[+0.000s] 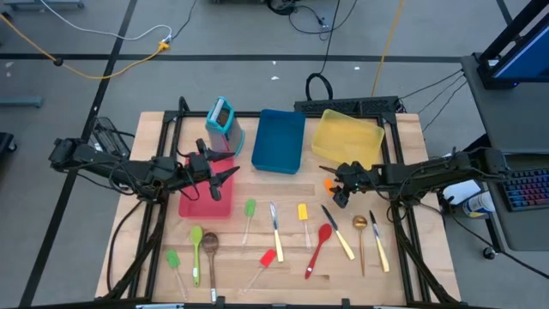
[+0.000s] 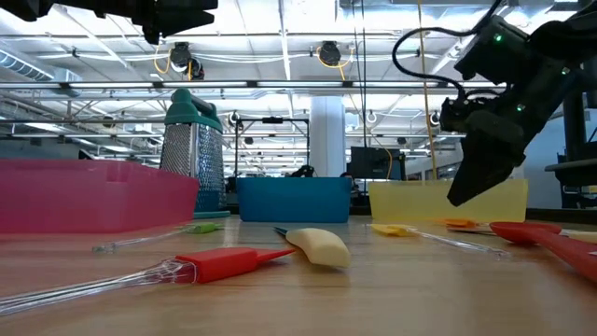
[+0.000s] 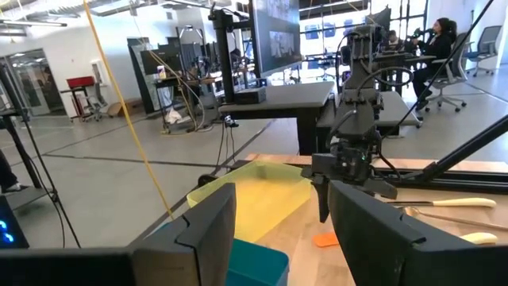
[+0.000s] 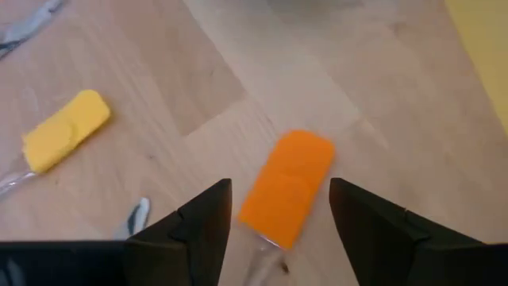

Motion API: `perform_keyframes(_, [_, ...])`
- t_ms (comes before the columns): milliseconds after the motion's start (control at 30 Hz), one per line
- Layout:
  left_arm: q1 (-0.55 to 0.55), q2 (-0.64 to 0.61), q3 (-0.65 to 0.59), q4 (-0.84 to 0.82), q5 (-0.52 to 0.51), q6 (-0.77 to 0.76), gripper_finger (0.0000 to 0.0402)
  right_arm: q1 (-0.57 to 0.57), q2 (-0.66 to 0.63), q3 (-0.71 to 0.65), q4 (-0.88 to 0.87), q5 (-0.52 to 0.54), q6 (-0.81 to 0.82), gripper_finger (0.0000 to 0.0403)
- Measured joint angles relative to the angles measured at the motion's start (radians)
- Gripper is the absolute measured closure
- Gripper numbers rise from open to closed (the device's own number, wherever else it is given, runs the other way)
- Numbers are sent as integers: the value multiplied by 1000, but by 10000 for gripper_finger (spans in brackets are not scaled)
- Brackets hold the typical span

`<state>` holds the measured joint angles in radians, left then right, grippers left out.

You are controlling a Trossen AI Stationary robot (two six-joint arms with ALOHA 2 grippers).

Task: Pick & Place Kitchen Items
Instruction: Put the orange spatula into the yellow bin

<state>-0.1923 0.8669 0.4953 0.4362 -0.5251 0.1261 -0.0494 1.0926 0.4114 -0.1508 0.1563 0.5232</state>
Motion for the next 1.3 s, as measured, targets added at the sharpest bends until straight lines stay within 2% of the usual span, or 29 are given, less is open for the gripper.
perform_keyframes(167, [0, 0, 0, -1, 0, 1, 195, -1, 96, 0, 17, 5, 52, 192])
perform_keyframes(267, [0, 0, 0, -8, 0, 4, 195, 0, 148, 1, 36, 52, 57, 191])
perform_keyframes(533, [0, 0, 0, -25, 0, 6, 195, -1, 224, 2, 130, 82, 60, 207])
perform_keyframes(700, [0, 0, -1, -26, 0, 25, 195, -1, 257, 3, 105, 75, 59, 249])
perform_keyframes(1033, [0, 0, -1, -28, 0, 30, 195, -2, 284, 2, 148, 38, -8, 383])
perform_keyframes(1300, [0, 0, -1, -30, 0, 30, 195, 2, 231, -2, 243, -10, -86, 376])
